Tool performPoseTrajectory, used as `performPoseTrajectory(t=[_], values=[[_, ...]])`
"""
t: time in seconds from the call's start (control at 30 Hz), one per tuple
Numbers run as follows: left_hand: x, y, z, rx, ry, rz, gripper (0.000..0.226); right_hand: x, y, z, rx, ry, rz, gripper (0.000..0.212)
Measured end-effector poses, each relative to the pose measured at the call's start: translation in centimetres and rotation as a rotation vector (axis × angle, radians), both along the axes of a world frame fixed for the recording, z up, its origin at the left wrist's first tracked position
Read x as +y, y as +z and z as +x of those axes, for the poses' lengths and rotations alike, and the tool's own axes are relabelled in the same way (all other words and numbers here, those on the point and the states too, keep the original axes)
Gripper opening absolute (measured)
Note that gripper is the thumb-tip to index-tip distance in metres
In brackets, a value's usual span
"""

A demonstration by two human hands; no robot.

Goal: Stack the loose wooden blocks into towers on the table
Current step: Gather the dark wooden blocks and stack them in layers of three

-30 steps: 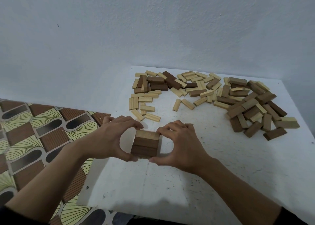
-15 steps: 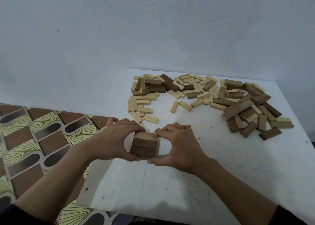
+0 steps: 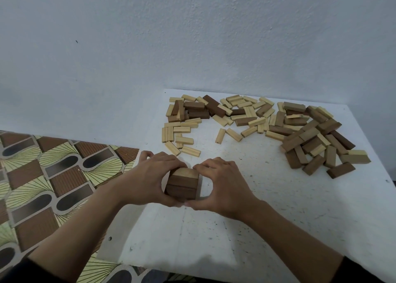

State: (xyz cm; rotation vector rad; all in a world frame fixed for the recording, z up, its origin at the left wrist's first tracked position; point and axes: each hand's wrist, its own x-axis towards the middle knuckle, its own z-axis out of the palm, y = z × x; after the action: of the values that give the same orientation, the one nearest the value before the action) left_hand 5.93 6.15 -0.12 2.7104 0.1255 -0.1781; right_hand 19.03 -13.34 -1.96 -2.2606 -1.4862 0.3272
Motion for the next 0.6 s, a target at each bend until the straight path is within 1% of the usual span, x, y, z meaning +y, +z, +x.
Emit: performPoseTrajectory(t=[0.27,0.6], values=[[0.05,-0.37,0.10,-0.018,0.028,-0.021,0.064,0.28,-0.14,0.02,0.023,0.004,-0.005,0.081],[0.03,-0.73,0.19,-0.011,0.049,-0.004,0.073,0.24,0.27,0.19,0.023,0.018,-0.006,0.076]])
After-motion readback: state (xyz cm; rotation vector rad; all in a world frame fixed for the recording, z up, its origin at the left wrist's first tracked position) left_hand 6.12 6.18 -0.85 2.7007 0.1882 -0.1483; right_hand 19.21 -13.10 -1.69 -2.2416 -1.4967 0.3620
